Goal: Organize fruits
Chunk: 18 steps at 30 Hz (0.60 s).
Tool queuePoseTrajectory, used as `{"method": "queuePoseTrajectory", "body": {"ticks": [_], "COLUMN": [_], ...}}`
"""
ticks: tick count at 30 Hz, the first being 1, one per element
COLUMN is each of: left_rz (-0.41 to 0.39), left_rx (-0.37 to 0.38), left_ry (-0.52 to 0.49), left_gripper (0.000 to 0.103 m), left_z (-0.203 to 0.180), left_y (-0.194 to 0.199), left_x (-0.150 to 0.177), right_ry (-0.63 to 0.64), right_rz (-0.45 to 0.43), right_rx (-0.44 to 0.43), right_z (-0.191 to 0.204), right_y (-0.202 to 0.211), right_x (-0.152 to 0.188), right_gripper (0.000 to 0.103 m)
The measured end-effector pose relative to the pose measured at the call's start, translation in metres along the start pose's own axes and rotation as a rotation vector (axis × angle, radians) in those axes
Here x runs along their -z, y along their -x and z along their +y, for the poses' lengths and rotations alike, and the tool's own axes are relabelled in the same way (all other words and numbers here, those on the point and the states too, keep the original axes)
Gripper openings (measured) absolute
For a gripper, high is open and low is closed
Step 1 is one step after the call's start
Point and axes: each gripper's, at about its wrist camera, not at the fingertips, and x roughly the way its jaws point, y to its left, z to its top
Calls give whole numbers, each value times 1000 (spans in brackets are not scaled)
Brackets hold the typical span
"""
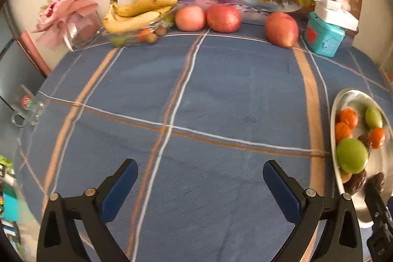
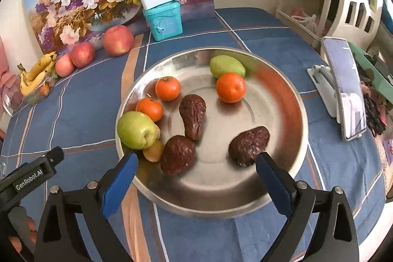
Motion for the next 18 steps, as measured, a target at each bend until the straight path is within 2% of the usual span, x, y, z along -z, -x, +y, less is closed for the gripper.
{"method": "queuePoseTrajectory", "body": {"ticks": [7, 10, 18], "left_rz": [42, 34, 68], "left_rx": [-6, -44, -62], "left_ry": [-36, -45, -83], "left_gripper": [103, 103, 103], "left_z": [5, 7, 6], "left_y": [12, 24, 29], "left_x": [13, 19, 29], "right_ry": [5, 4, 17], "right_rz": [21, 35, 80], "right_rx": [-5, -26, -33], "right_z": [1, 2, 9], "right_y": [9, 12, 12], "right_x": [14, 19, 23], "right_gripper": [97, 97, 97]}}
